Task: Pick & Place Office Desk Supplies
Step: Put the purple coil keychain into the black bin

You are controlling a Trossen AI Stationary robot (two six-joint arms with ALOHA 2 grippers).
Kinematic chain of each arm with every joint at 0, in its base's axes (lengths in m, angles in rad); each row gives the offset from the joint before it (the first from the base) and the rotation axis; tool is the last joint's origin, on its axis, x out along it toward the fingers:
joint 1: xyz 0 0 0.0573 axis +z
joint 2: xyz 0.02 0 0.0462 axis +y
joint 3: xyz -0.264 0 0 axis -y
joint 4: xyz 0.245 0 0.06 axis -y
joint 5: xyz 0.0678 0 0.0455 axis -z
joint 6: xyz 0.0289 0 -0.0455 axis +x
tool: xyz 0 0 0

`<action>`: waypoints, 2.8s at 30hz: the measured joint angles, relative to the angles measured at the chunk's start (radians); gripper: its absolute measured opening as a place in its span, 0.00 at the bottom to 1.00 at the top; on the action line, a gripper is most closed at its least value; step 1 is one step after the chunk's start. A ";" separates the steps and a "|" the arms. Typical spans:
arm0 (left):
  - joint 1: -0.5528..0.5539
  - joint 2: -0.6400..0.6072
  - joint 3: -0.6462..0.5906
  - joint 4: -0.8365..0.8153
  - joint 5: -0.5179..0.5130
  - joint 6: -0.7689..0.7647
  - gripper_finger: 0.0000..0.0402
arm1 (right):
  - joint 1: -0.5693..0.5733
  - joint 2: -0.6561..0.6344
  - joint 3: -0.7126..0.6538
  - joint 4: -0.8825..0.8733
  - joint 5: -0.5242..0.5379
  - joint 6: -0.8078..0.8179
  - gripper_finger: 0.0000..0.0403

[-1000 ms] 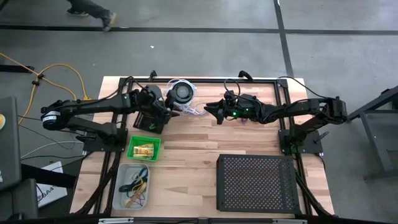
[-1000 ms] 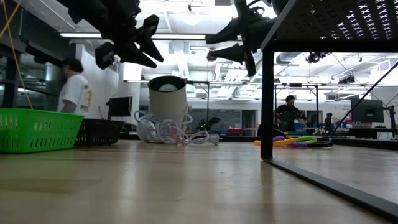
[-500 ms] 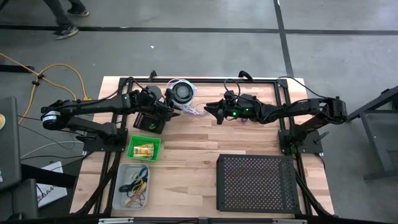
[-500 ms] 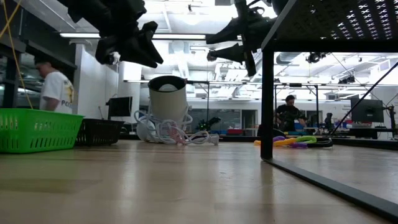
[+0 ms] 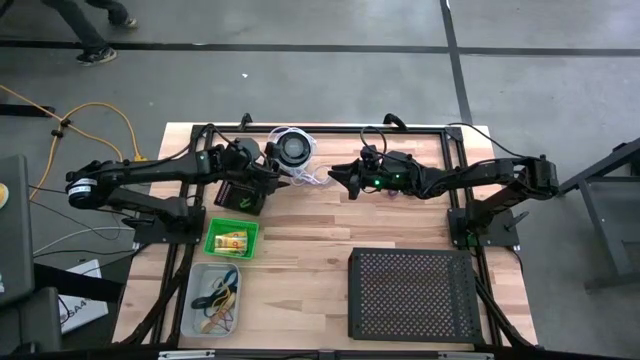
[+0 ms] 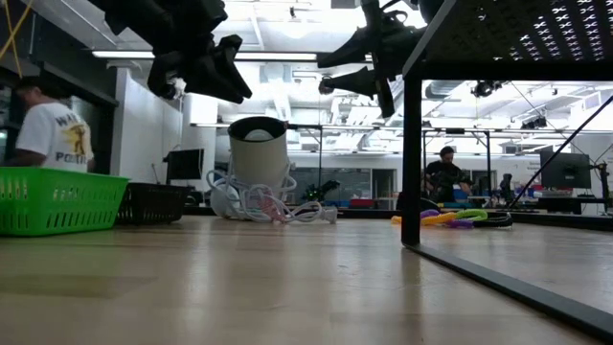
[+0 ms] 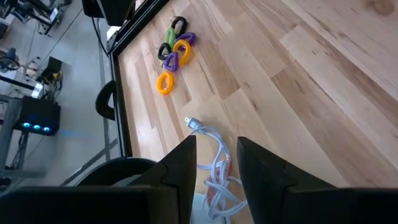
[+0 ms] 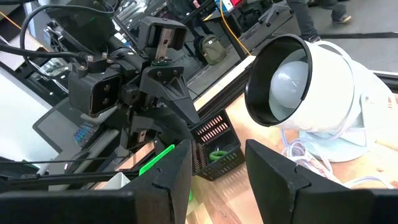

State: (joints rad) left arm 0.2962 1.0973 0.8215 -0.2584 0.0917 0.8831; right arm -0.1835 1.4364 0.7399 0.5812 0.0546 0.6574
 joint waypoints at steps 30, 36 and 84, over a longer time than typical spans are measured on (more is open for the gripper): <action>0.000 0.000 0.000 0.032 0.001 -0.012 0.27 | -0.282 0.000 0.002 -0.163 -0.438 -0.159 0.34; 0.000 0.000 0.000 0.032 0.002 -0.043 0.27 | -0.351 0.000 0.143 -0.535 -0.479 -0.310 0.34; 0.000 0.000 0.000 0.036 0.001 -0.053 0.27 | -0.308 0.142 0.247 -1.300 0.025 -1.062 0.34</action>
State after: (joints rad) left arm 0.2958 1.0977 0.8219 -0.2229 0.0929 0.8303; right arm -0.4911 1.5784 0.9865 -0.7187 0.0792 -0.4049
